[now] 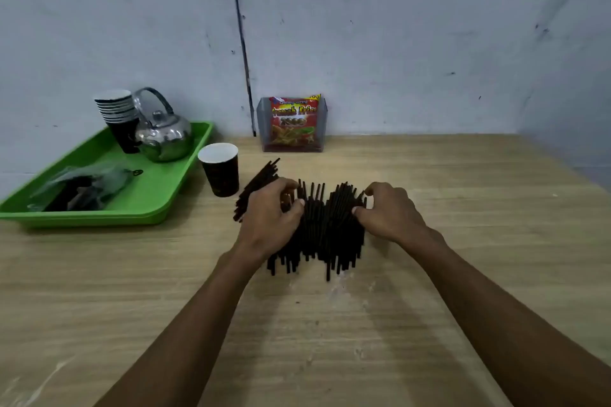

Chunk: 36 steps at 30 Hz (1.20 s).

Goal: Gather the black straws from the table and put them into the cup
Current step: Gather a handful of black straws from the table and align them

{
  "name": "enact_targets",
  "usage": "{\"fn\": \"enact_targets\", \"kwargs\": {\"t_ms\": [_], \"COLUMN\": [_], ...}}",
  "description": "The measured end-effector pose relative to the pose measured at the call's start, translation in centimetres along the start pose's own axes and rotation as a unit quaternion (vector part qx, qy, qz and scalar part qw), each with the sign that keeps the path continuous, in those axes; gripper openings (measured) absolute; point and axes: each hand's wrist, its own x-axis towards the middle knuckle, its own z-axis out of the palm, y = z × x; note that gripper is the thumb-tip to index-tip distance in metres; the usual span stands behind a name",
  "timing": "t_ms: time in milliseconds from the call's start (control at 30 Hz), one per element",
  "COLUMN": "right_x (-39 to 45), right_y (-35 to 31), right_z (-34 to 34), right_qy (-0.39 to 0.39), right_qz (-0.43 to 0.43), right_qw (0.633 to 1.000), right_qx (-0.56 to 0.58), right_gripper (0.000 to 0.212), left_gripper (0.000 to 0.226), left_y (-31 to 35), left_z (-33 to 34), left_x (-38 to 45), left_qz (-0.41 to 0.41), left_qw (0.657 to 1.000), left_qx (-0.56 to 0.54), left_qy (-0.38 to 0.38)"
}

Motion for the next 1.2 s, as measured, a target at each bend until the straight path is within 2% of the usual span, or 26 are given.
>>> {"fn": "enact_targets", "kwargs": {"t_ms": [67, 200, 267, 400, 467, 567, 767, 933, 1067, 1200], "right_x": [0.7, 1.7, 2.2, 3.1, 3.5, 3.9, 4.5, 4.6, 4.0, 3.7], "right_y": [0.3, 0.7, 0.4, -1.0, -1.7, -1.9, -1.1, -0.5, -0.5, -0.9], "right_z": [0.5, 2.2, 2.7, 3.6, 4.1, 4.5, 4.0, 3.3, 3.1, 2.8], "right_qy": [0.018, 0.053, 0.061, 0.059, 0.04, 0.022, 0.021, 0.035, 0.027, -0.014], "right_qz": [0.021, 0.033, 0.034, 0.026, 0.033, 0.047, 0.046, 0.048, 0.071, 0.078], "right_qw": [1.0, 0.998, 0.998, 0.997, 0.996, 0.996, 0.999, 0.998, 0.996, 0.995], "right_qx": [0.002, -0.01, -0.007, -0.035, -0.066, -0.072, -0.016, 0.03, -0.055, -0.064], "right_gripper": [0.042, 0.026, 0.035, 0.04, 0.051, 0.06, 0.033, 0.05, 0.05, 0.032], "left_gripper": [0.028, 0.024, 0.021, 0.017, 0.016, 0.014, 0.013, 0.013, 0.013, 0.012], "left_y": [-0.3, -0.9, -1.3, -1.7, -1.9, -2.0, -2.3, -2.1, -2.0, -2.1], "left_z": [0.5, 1.7, 2.2, 2.4, 2.2, 2.0, 2.1, 2.5, 2.5, 2.3], "left_x": [0.8, 2.1, 2.4, 2.4, 2.6, 2.5, 2.4, 2.3, 2.3, 2.3], "left_qz": [-0.004, -0.021, -0.028, -0.032, -0.032, -0.027, -0.006, -0.001, 0.012, 0.02], "left_qw": [0.999, 0.995, 0.991, 0.982, 0.978, 0.978, 0.98, 0.984, 0.985, 0.985], "left_qx": [-0.007, -0.021, -0.037, -0.063, -0.068, -0.064, -0.056, -0.053, -0.044, -0.041], "left_qy": [0.043, 0.099, 0.129, 0.176, 0.193, 0.197, 0.191, 0.171, 0.164, 0.166]}}
